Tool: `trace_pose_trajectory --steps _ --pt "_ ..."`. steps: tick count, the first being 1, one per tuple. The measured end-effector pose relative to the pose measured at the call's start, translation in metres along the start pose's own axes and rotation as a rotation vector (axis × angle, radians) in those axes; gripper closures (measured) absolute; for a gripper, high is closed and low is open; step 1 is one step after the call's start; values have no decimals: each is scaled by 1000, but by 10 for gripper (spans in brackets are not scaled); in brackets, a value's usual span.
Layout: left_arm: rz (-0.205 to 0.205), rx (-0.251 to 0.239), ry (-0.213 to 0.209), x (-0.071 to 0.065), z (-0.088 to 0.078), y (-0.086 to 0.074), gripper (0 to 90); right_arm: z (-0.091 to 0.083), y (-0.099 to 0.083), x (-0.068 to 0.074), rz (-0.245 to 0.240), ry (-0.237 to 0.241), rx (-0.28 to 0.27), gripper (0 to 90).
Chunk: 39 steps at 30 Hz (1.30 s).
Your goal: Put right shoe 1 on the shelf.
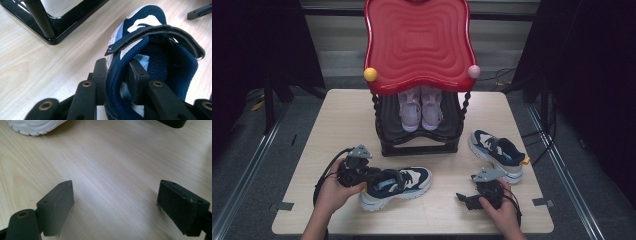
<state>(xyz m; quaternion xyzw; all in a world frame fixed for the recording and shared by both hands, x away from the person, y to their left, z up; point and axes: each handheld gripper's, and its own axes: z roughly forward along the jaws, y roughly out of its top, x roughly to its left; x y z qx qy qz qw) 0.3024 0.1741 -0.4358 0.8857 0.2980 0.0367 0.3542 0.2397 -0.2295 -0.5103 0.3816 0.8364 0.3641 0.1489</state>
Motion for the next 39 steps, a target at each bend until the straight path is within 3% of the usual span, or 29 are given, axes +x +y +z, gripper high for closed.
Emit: trace_pose_trajectory --steps 4,9,20,33,39 --pt "15 -20 3 -2 2 1 740 0 0 0 0 0 0 133" --pt "-10 -66 11 -1 6 7 753 0 0 0 0 0 0 133" --pt "-31 -72 33 -4 18 21 767 0 0 0 0 0 0 133" --pt "-25 -46 24 -3 12 14 744 0 0 0 0 0 0 133" --pt "-36 -85 -3 0 2 14 689 0 0 0 0 0 0 133"
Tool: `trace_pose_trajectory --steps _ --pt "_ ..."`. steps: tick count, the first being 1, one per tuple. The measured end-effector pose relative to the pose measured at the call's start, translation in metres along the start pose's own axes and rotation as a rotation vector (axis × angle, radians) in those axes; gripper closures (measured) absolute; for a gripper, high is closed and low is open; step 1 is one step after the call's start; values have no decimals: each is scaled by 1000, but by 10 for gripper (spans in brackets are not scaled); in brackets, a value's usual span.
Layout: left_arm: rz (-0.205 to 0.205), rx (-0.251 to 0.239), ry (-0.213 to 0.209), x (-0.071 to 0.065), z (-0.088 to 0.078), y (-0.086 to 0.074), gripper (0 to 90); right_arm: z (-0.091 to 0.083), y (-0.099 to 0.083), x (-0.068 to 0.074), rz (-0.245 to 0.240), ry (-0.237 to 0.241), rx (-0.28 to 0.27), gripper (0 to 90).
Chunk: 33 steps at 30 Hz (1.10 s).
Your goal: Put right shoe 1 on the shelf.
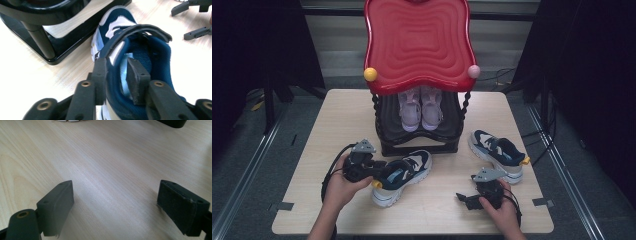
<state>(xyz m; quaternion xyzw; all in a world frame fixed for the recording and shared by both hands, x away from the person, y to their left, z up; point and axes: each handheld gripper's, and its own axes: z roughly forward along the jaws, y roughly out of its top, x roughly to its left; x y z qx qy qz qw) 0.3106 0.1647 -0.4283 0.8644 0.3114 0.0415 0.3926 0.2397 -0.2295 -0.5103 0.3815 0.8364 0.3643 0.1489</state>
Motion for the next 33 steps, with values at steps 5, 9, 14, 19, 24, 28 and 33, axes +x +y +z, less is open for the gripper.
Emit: trace_pose_trajectory --steps 5,9,14,19,24,28,33 --pt "16 6 17 0 -5 1 632 0 0 0 0 -1 0 133" --pt "22 -17 23 -2 -15 2 564 0 0 0 0 0 0 133" --pt "48 -39 26 -5 -29 6 519 0 0 0 0 0 0 133" --pt "83 -43 -18 -13 -31 5 489 0 0 0 0 -2 2 133" --pt "78 -24 -18 -13 -22 1 476 0 0 0 0 0 0 133" --pt "50 -11 -5 -10 -17 3 471 0 0 0 0 -2 2 133" --pt "35 32 8 -3 -3 8 486 0 0 0 -2 -1 1 133"
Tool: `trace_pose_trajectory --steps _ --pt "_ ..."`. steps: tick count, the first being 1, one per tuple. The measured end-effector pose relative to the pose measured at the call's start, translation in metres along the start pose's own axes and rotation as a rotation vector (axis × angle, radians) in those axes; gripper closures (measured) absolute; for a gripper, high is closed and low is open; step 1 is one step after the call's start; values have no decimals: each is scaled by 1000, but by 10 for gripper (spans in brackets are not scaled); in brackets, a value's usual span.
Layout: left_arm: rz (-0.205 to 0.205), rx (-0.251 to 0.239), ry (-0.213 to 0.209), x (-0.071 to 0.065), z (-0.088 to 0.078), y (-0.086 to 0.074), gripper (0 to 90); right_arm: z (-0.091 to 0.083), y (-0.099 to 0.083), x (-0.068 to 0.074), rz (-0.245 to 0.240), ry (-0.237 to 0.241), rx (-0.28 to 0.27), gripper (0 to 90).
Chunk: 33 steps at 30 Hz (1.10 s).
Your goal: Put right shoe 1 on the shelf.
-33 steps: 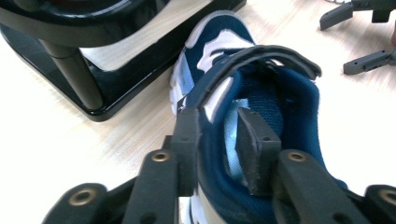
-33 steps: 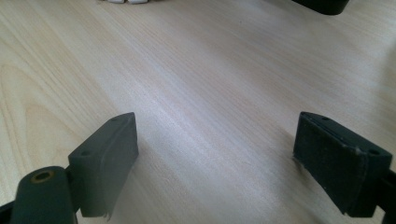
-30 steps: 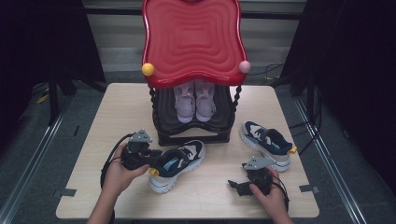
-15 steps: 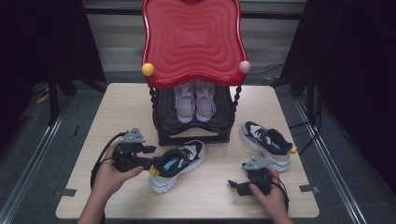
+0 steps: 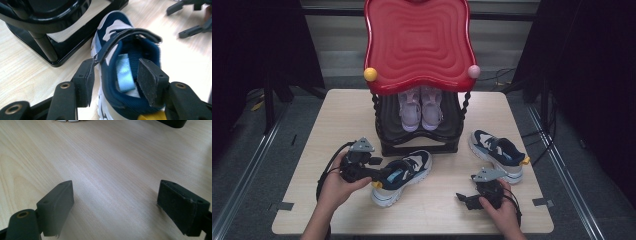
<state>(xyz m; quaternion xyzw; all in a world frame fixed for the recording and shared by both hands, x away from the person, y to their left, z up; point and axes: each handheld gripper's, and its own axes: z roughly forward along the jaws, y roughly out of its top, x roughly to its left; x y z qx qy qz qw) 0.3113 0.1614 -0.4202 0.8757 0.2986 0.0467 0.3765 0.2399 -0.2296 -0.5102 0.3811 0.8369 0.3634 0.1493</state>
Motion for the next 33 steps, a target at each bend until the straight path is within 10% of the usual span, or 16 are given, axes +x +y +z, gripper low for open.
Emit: trace_pose_trajectory --steps 19,33 --pt "-33 17 -2 9 28 -5 697 0 0 0 -1 1 0 133" --pt "-11 5 -18 8 5 -20 775 0 0 0 -1 2 0 132"
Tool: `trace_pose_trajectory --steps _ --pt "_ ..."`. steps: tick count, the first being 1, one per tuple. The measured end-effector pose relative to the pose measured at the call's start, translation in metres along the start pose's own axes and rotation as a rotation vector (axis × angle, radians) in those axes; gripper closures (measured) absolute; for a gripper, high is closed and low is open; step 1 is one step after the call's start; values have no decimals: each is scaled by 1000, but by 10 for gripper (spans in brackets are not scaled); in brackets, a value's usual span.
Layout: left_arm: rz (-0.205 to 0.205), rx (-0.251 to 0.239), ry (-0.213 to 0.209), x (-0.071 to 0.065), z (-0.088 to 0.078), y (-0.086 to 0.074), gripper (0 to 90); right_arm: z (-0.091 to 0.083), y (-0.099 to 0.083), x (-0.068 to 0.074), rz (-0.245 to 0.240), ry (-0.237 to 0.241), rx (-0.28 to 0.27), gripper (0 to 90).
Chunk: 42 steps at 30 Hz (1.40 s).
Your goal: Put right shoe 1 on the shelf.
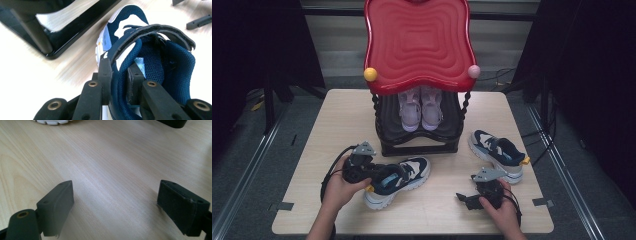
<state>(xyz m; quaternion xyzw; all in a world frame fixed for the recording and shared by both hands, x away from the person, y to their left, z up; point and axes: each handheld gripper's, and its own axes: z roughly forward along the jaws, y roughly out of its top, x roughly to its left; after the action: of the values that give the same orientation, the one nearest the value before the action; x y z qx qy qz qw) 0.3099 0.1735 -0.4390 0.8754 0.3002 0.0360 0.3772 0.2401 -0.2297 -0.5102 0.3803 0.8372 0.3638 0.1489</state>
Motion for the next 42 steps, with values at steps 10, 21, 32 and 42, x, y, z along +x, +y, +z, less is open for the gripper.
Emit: trace_pose_trajectory --steps 10,21,32,42 --pt "-44 -14 46 12 -36 -25 777 0 0 0 1 3 -2 133" --pt "-110 -9 110 32 -66 -52 777 0 0 0 4 4 -1 132" --pt "-220 -40 196 53 -85 -76 777 0 0 -1 3 4 -1 132" --pt "-315 -123 337 66 -83 -74 776 1 0 -1 -1 6 -3 132"
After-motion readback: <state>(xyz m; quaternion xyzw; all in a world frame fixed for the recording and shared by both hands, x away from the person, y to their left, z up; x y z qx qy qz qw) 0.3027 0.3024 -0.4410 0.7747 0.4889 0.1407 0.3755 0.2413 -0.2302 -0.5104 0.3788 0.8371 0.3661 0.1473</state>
